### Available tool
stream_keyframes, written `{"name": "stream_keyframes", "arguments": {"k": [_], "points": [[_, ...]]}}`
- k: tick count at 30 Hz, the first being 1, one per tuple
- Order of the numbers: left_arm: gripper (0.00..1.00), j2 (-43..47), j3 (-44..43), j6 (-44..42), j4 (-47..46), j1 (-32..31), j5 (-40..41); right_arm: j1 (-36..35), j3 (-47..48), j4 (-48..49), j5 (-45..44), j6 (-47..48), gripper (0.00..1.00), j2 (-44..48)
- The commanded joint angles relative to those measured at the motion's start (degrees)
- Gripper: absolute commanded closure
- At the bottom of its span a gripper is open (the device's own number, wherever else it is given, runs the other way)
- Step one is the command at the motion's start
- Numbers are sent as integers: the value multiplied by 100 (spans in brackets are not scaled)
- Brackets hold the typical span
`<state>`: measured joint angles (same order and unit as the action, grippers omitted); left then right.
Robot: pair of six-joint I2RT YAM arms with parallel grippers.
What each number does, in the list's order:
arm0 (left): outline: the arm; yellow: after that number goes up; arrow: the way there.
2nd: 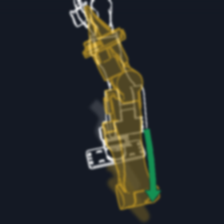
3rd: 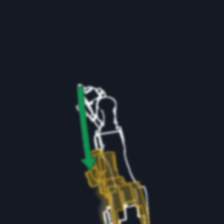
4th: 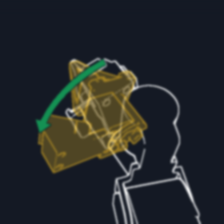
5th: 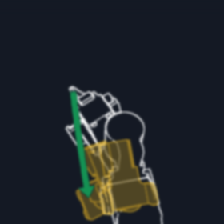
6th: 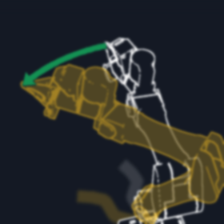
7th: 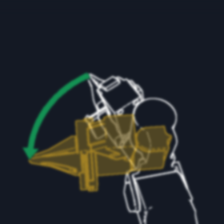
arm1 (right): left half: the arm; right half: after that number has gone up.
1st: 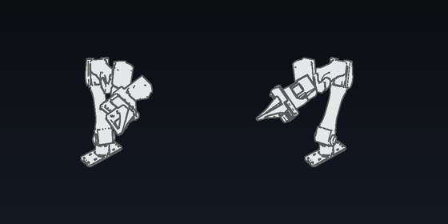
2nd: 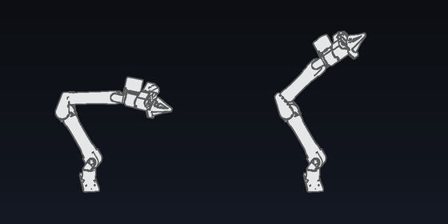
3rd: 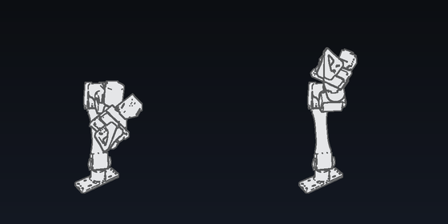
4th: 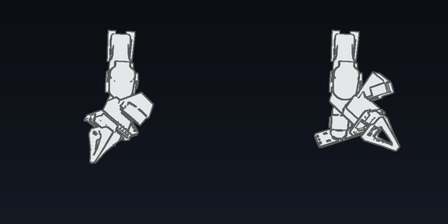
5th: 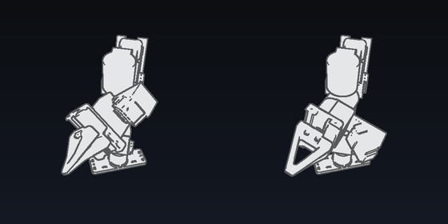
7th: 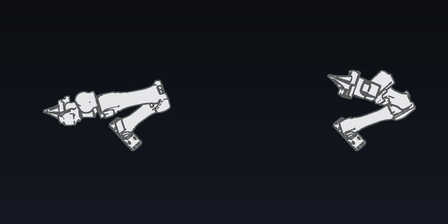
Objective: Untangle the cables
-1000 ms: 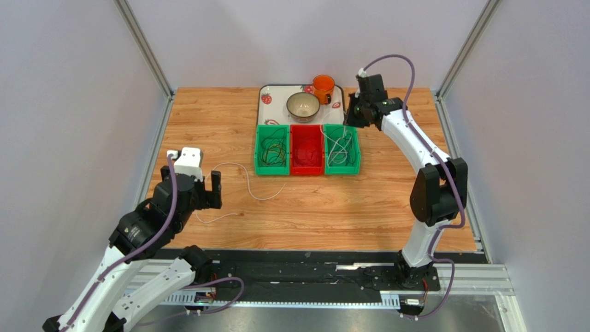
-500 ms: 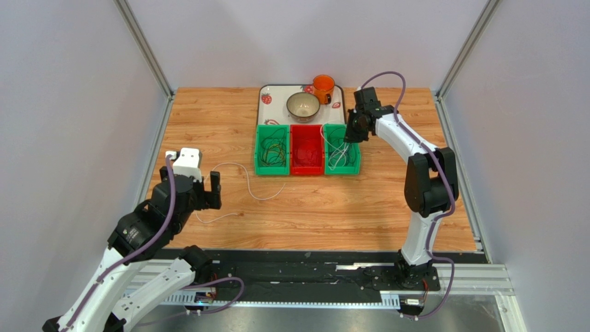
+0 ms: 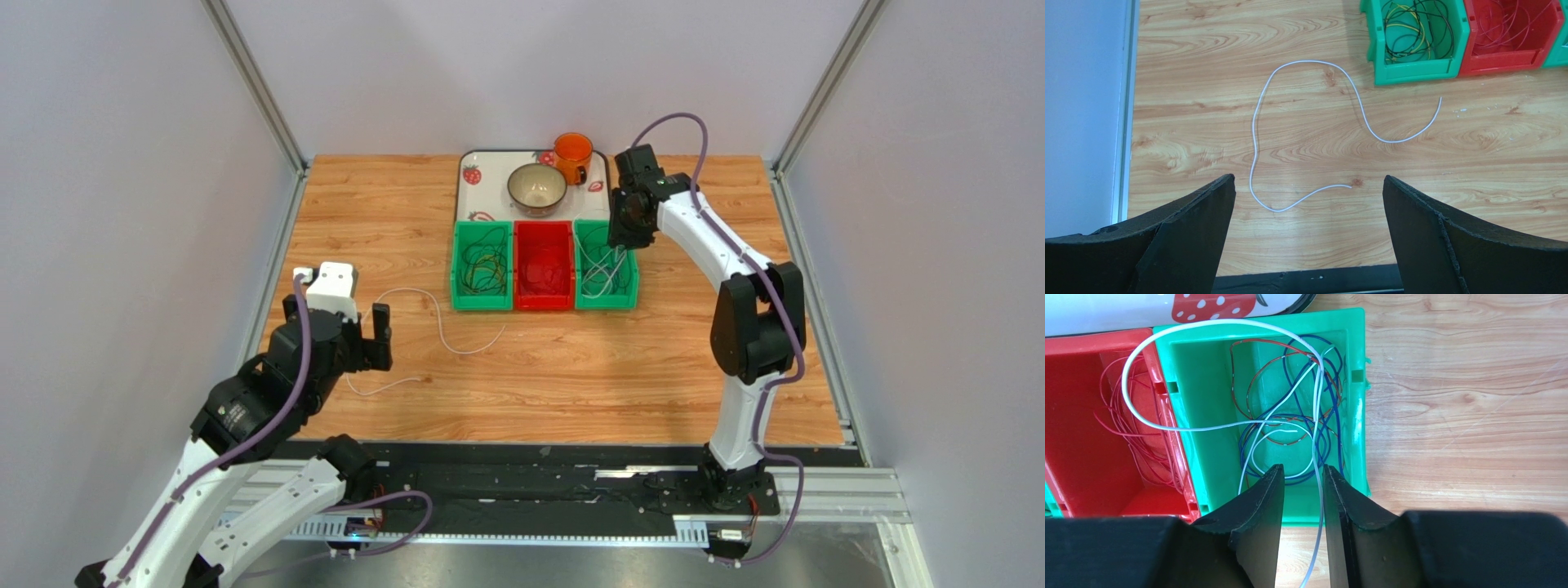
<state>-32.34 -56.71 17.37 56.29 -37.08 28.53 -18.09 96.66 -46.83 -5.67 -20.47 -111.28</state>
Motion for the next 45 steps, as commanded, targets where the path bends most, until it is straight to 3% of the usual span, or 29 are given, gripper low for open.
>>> {"name": "stream_keyframes", "arguments": {"k": [1,4,5,6,11,22,45], "points": [[2,26,11,-128,-171,25,-41,-37,388,-335,-232,175,66,344],[2,26,11,-128,-171,25,-41,-54,397,-432,-338,183,69,590],[2,34,11,-128,-171,25,-41,-72,371,-415,-355,158,84,764],[2,26,19,-128,-171,17,-50,-90,336,-380,-364,157,88,879],[2,34,11,-128,-171,17,-41,-134,3,-248,-242,52,100,1363],[2,26,11,-128,-171,17,-50,-134,-1351,-90,189,-317,100,2119],[2,-1,11,-128,-162,17,-32,-125,-1211,69,181,-256,100,1303]]}}
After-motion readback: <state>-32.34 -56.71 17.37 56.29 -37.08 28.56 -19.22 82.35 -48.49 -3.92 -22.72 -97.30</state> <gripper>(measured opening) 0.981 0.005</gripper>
